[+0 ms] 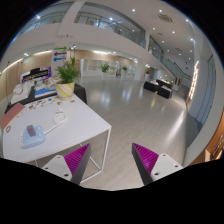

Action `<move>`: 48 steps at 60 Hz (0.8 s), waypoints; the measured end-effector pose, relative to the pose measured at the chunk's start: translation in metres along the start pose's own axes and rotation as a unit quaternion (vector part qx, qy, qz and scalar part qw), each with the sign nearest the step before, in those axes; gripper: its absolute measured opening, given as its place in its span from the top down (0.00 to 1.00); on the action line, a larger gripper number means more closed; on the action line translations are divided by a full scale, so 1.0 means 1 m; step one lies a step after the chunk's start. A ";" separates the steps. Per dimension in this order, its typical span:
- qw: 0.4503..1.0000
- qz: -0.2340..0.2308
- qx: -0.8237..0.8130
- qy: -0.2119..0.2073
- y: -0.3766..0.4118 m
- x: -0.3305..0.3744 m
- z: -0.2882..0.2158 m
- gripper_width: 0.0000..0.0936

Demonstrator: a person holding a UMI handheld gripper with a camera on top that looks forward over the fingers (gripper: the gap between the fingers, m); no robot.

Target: Unplug charger

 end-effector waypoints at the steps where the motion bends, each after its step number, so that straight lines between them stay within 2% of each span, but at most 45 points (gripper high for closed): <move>1: 1.000 -0.003 -0.001 0.000 0.002 0.000 0.000 0.09; 14: 0.998 -0.065 0.015 -0.011 0.043 0.004 -0.006 0.09; 28: 0.980 -0.183 0.068 -0.024 0.125 0.038 0.002 0.09; 39: 0.952 -0.283 0.112 -0.023 0.199 0.065 0.027 0.09; 48: 0.932 -0.333 0.140 -0.028 0.237 0.073 0.045 0.09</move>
Point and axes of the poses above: the point between the fingertips, and its own axes, seen from behind it with the camera up: y to the left, z down, x backward, against the way the camera looks, the point moved 4 cm from there along x, backward, against the way the camera looks, and after that the axes turned 6 degrees about -x, right-handed, at the moved point
